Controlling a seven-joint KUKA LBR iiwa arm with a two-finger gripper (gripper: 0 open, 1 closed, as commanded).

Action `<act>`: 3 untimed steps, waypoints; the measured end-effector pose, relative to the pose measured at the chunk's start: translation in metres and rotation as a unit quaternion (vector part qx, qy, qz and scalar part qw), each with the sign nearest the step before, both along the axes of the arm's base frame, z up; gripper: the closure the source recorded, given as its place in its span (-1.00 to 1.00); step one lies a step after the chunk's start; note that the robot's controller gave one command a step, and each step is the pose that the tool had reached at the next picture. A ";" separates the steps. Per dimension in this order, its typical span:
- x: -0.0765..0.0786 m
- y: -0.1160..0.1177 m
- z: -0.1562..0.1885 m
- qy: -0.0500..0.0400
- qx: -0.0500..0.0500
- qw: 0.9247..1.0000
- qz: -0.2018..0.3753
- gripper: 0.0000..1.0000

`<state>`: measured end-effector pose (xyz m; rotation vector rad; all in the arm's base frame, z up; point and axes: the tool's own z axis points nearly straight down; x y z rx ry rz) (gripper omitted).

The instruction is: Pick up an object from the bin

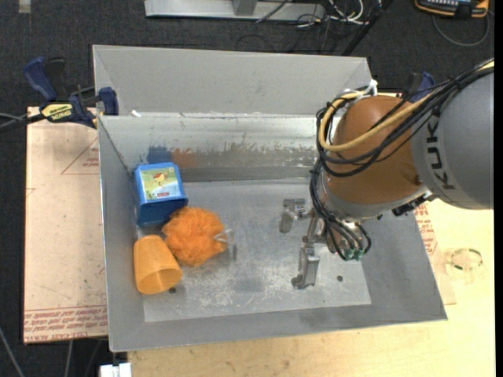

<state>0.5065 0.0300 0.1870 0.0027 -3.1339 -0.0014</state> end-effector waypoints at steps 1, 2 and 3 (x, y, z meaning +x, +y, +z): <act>0.002 0.000 0.004 -0.004 0.000 1.000 0.000 -1.00; 0.025 0.027 -0.020 -0.007 -0.001 1.000 0.029 -1.00; 0.007 0.056 -0.063 -0.007 0.001 0.997 0.079 -1.00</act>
Offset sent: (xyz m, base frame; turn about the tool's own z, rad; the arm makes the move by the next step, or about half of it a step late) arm 0.0563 0.0752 -0.0672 -0.1584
